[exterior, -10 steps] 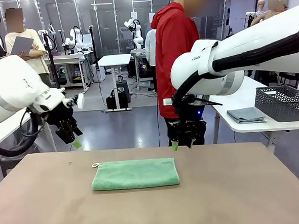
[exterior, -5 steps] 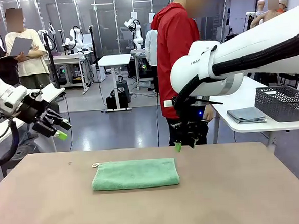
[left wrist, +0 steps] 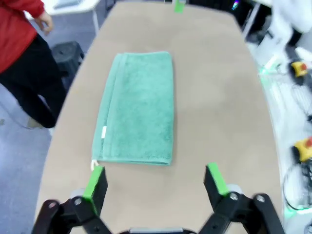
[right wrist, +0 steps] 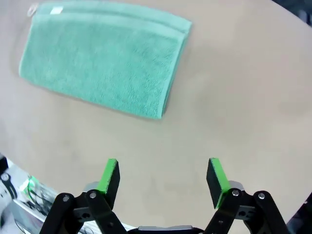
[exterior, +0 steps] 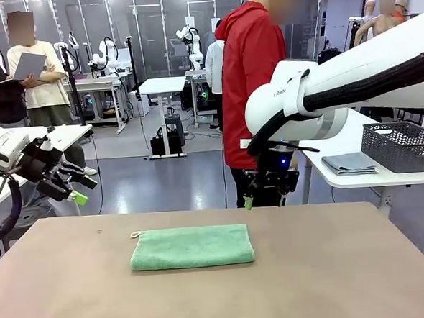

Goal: Fold the towels and place them in the basket.
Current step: When a person lays out a Towel with hook on the table, fold it in half twice.

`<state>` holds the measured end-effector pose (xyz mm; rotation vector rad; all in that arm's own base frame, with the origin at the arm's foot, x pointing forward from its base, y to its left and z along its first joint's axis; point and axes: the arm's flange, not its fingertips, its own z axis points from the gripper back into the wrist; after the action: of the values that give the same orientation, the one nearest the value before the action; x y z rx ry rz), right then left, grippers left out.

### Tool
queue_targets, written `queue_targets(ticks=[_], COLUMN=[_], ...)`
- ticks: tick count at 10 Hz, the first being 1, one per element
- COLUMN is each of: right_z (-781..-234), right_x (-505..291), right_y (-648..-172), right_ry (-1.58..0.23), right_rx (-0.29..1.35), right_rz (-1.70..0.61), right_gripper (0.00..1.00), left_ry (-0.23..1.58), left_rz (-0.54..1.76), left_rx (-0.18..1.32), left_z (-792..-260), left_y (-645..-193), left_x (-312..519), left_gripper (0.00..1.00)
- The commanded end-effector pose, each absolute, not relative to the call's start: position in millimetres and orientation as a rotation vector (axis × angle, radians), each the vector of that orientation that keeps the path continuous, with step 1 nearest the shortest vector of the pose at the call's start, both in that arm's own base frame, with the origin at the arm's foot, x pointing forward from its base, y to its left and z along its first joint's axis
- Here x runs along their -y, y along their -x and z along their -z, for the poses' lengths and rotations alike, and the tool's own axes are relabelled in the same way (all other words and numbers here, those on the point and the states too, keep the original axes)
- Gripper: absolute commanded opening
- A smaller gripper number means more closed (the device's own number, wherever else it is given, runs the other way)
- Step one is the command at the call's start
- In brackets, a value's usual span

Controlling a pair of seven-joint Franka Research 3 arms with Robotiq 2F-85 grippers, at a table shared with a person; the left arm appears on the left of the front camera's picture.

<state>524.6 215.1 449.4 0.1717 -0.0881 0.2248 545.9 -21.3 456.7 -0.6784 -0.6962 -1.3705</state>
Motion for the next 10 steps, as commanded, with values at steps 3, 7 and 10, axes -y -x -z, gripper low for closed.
queue_targets(ticks=[3,7,10], right_z=[-414,-404,-404], right_x=[-238,-238,-238], right_y=[-530,-532,-532], right_ry=[-0.149,-0.178,-0.178], right_rx=[0.115,0.115,0.115], right_rz=[0.064,0.062,0.062], right_gripper=[0.87,0.87,0.87], left_ry=[0.677,0.677,0.677], left_rz=[1.377,1.377,1.377], left_rx=[0.692,0.692,0.692], left_z=[-457,-457,-457], left_y=[-546,-546,-546], left_x=[23,23,23], left_gripper=[1.00,1.00,1.00])
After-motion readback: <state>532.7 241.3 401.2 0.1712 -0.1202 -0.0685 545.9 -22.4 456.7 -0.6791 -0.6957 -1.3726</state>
